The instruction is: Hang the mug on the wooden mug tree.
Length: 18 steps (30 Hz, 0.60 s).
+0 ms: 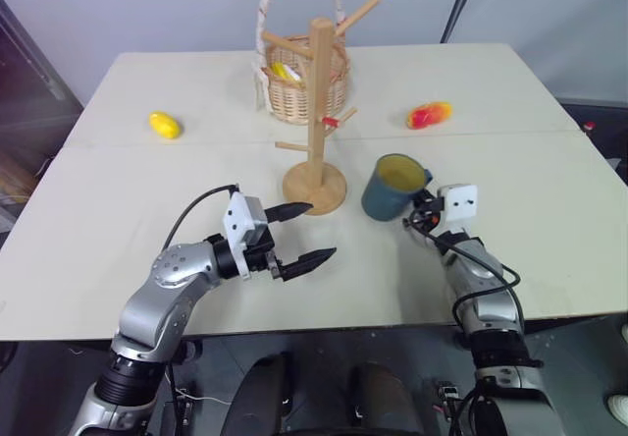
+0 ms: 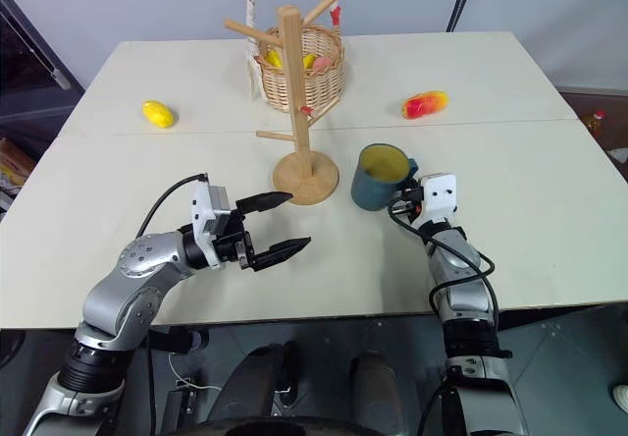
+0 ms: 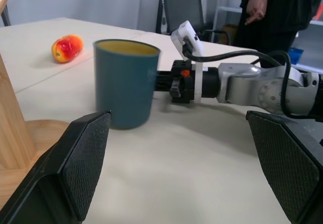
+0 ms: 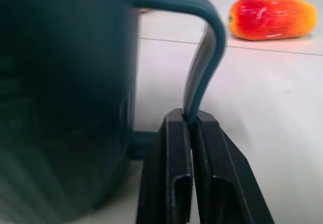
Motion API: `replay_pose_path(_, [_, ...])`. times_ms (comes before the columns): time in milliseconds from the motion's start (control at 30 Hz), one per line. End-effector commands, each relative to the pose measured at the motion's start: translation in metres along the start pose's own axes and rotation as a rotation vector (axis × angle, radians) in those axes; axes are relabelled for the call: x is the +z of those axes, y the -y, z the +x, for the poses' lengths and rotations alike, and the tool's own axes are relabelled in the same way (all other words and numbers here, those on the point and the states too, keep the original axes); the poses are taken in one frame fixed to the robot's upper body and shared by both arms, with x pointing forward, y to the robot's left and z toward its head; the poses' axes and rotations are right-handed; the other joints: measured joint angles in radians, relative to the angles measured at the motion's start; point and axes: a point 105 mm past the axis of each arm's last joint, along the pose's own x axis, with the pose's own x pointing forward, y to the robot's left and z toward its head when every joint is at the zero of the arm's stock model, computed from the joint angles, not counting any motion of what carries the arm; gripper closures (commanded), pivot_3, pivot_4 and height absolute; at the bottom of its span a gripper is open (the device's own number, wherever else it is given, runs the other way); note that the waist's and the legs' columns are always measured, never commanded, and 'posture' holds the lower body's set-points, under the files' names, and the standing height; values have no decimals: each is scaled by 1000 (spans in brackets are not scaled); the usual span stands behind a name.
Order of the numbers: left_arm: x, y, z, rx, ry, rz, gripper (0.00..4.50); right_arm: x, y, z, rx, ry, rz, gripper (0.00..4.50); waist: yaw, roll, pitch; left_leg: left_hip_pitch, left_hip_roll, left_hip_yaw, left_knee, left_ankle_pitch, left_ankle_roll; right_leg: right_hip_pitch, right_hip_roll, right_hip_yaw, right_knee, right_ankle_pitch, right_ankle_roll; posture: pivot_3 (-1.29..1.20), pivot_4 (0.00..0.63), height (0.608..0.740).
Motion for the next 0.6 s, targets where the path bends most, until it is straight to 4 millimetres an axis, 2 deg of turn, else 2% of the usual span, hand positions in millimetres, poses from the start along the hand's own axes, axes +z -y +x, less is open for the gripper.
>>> replay_pose_path(33, [6,-9,-5,38,25,46,0,36,-14,-7,136,89,-212,4477,1,0,0,0,0,0,0,0,0,0,0,0,0,0,0,0,150,740])
replay_pose_path(167, [8,-17,-12,71,25,66,0,55,-36,-24,330,113,-545,4477,1,0,0,0,0,0,0,0,0,0,0,0,0,0,0,0,150,740])
replay_pose_path(267, [12,-25,-16,94,23,85,0,84,-49,-34,446,166,-744,4477,1,0,0,0,0,0,0,0,0,0,0,0,0,0,0,0,150,740])
replay_pose_path(367, [16,-29,-17,101,25,91,0,114,-55,-32,468,215,-798,4477,0,0,1,0,0,0,1,0,0,0,0,0,0,0,0,0,150,740])
replay_pose_path(600, [25,-39,-23,131,22,123,0,163,-76,-21,509,256,-828,4477,8,-1,1,-1,0,0,1,0,0,0,-1,0,-1,0,0,0,150,740])
